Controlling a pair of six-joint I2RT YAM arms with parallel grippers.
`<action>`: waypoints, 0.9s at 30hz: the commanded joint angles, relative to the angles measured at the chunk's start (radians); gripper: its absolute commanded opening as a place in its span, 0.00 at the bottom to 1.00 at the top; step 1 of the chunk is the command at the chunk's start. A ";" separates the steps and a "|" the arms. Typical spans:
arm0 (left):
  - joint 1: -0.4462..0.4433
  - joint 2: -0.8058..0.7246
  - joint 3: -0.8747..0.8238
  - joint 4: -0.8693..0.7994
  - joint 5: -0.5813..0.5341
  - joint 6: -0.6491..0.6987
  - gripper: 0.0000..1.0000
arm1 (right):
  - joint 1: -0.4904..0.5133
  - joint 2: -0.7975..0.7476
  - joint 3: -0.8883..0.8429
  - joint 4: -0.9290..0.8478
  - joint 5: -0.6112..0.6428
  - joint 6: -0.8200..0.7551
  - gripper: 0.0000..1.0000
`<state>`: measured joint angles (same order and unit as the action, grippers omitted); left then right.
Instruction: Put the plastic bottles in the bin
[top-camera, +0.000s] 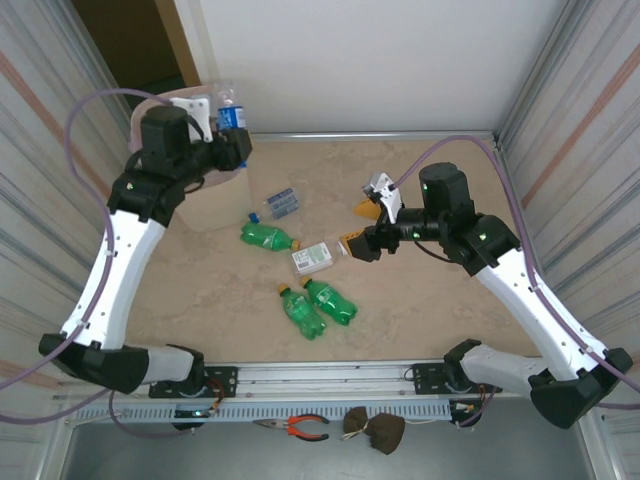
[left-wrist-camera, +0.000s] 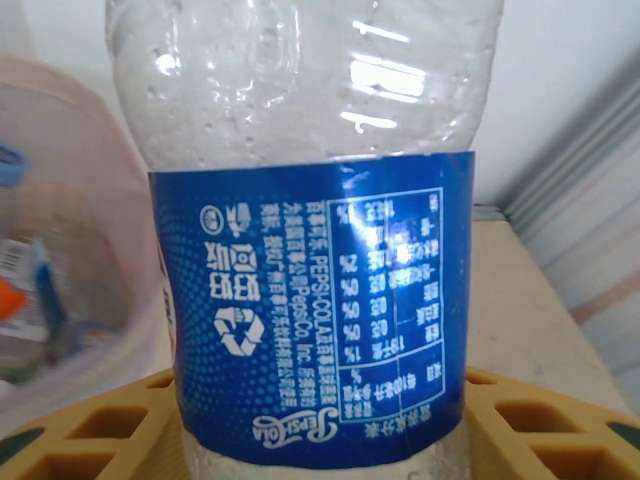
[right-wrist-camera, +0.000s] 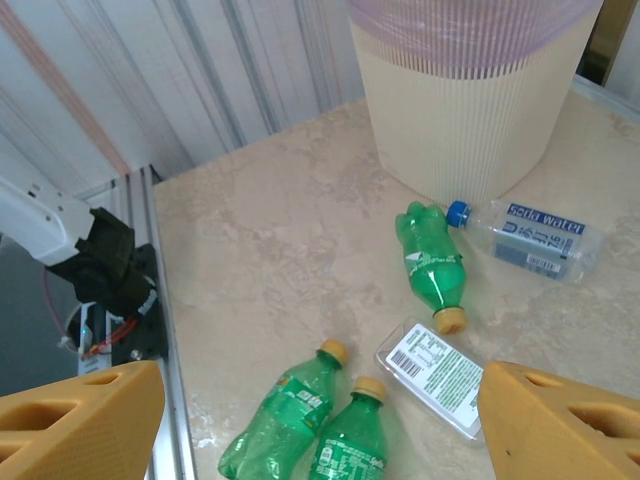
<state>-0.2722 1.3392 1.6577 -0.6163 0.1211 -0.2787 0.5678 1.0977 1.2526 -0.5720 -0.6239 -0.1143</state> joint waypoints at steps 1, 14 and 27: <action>0.055 0.065 0.132 -0.130 -0.004 0.102 0.55 | 0.013 0.012 0.040 -0.012 0.022 -0.004 0.81; 0.256 0.331 0.438 -0.306 -0.248 0.313 0.52 | 0.045 0.035 0.050 -0.014 0.048 -0.002 0.81; 0.312 0.504 0.400 -0.287 -0.374 0.434 0.50 | 0.057 0.032 0.027 0.000 0.054 -0.001 0.81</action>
<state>0.0383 1.8286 2.0655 -0.8936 -0.1978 0.1051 0.6170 1.1320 1.2667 -0.5770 -0.5747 -0.1143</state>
